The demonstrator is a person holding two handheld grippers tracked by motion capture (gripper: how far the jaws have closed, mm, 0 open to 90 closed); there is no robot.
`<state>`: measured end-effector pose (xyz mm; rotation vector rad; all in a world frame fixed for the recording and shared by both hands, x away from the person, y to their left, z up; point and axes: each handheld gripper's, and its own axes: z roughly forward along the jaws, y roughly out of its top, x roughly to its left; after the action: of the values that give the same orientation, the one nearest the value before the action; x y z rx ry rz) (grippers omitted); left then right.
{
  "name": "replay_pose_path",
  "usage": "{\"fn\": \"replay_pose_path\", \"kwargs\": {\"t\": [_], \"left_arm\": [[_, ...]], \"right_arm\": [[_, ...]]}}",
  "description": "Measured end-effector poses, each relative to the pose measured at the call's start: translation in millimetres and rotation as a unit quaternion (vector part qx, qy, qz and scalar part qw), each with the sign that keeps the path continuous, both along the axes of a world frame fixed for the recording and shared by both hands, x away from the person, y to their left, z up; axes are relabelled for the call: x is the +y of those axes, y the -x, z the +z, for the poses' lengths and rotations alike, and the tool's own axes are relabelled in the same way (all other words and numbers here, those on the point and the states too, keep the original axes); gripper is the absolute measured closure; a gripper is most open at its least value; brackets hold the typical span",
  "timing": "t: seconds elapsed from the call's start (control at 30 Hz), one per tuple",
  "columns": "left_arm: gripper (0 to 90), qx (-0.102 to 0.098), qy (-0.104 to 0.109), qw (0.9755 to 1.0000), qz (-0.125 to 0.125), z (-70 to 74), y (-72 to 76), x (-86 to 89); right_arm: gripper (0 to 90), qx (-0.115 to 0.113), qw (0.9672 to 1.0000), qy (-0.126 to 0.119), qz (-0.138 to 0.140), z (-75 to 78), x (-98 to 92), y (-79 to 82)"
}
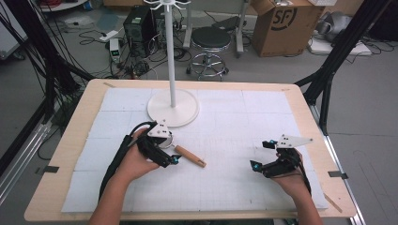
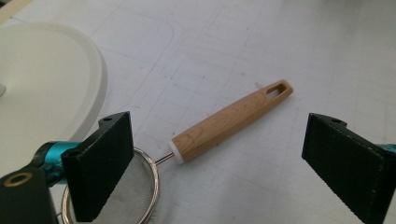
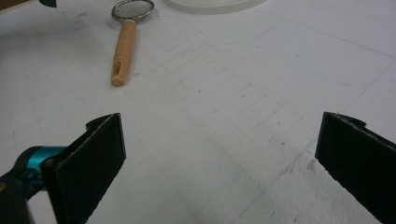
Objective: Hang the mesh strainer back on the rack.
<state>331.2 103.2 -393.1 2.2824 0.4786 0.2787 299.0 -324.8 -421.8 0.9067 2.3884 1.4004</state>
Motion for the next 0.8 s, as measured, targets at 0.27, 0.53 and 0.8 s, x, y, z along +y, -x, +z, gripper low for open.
{"fn": "replay_pose_path", "kwargs": {"t": [0.27,0.53,0.8], "left_arm": [[7.7,0.001,-0.08,0.9967,-0.018,-3.8,-15.3,-22.5],[8.3,0.014,-0.127,0.9909,-0.041,-8.7,-28.4,-37.6],[14.0,0.034,-0.169,0.9838,-0.049,-27.0,-38.6,-41.9]], "right_arm": [[0.5,0.003,1.0,-0.002,0.0,0.4,-0.9,0.0],[0.5,0.003,1.0,-0.004,-0.001,0.0,-2.0,-0.9],[0.5,0.002,1.0,-0.002,0.002,-1.1,-1.2,-2.1]]}}
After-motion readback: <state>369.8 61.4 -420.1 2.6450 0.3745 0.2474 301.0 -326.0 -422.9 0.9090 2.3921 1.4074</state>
